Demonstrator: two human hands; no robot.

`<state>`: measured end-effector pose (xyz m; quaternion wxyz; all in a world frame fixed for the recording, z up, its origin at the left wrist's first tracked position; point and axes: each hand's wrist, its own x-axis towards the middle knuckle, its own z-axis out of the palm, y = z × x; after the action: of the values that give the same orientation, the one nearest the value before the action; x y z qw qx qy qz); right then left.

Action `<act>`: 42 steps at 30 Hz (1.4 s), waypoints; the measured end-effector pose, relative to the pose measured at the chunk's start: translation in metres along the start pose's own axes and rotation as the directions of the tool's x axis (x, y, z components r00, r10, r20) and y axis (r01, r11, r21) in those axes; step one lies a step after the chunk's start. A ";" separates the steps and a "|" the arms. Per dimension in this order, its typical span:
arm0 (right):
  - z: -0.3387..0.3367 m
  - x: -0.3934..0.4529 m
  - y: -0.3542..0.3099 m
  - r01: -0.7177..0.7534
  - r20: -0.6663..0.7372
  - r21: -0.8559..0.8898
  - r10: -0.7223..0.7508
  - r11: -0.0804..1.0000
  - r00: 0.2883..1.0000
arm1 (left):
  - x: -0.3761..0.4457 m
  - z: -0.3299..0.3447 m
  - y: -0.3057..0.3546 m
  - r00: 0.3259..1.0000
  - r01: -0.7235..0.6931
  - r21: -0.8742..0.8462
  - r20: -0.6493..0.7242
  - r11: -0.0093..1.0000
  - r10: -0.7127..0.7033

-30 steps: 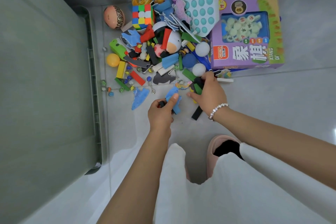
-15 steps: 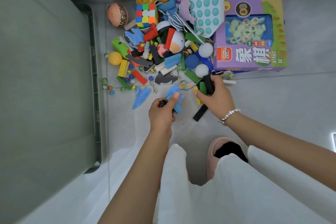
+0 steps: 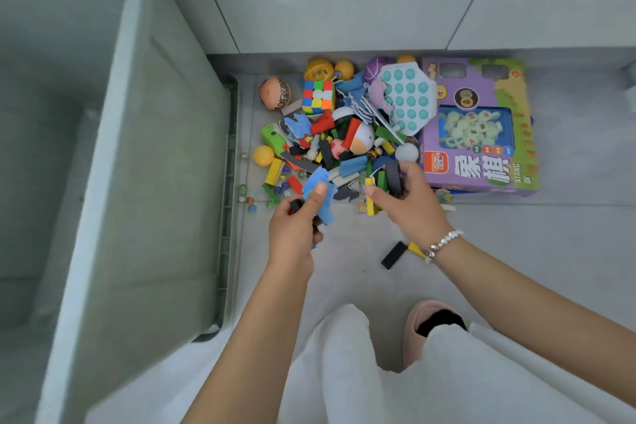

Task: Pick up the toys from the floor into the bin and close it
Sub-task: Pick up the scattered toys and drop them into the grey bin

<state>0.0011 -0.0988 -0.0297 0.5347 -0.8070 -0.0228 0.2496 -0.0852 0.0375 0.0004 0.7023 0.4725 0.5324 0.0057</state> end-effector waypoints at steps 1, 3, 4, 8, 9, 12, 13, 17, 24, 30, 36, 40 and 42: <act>0.002 -0.002 -0.011 0.018 0.017 -0.002 -0.018 1.000 1.000 | -0.006 -0.004 0.008 1.000 -0.006 -0.016 0.001 1.000 0.006; 0.006 -0.006 -0.037 0.070 0.062 -0.022 -0.069 0.997 0.996 | -0.022 -0.014 0.025 0.999 -0.028 -0.063 0.018 0.998 0.029; 0.007 -0.008 -0.052 0.102 0.082 -0.041 -0.098 0.994 0.992 | -0.030 -0.018 0.034 0.998 -0.047 -0.086 0.029 0.995 0.050; 0.013 -0.021 -0.114 0.225 0.148 -0.048 -0.216 0.973 0.965 | -0.070 -0.044 0.075 0.983 -0.178 -0.121 0.019 0.977 0.182; 0.016 -0.025 -0.129 0.252 0.166 -0.051 -0.241 0.966 0.956 | -0.081 -0.053 0.085 0.973 -0.224 -0.127 0.017 0.966 0.228; 0.029 -0.039 -0.177 0.333 0.220 -0.084 -0.308 0.939 0.925 | -0.112 -0.083 0.113 0.933 -0.359 -0.131 -0.052 0.924 0.355; 0.035 -0.044 -0.193 0.358 0.239 -0.086 -0.330 0.930 0.913 | -0.119 -0.095 0.120 0.917 -0.396 -0.128 -0.098 0.909 0.386; 0.075 -0.064 -0.241 0.401 0.359 -0.101 -0.342 0.911 0.869 | -0.135 -0.139 0.132 0.889 -0.432 -0.159 -0.240 0.888 0.390; 0.145 -0.085 -0.262 0.382 0.470 -0.191 -0.257 0.904 0.844 | -0.121 -0.177 0.121 0.941 -0.233 -0.410 -0.324 0.882 0.098; 0.163 -0.085 -0.254 0.503 0.537 -0.289 -0.298 0.814 0.790 | -0.121 -0.177 0.125 0.948 -0.189 -0.405 -0.315 0.895 0.057; 0.137 -0.082 -0.241 0.627 0.477 -0.298 -0.457 0.720 0.751 | -0.124 -0.155 0.112 0.845 -0.443 -0.113 -0.383 0.889 0.373; 0.104 -0.068 -0.218 0.560 0.381 -0.316 -0.438 0.766 0.814 | -0.132 -0.122 0.105 0.766 -0.606 -0.025 -0.290 0.795 0.574; 0.091 -0.057 -0.202 0.500 0.328 -0.331 -0.399 0.801 0.856 | -0.126 -0.103 0.102 0.766 -0.619 -0.019 -0.236 0.785 0.598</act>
<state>-0.0410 0.0478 0.1406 0.3931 -0.8340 -0.3309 0.2010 -0.1671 0.0974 0.1631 0.6217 0.5819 0.4229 0.3099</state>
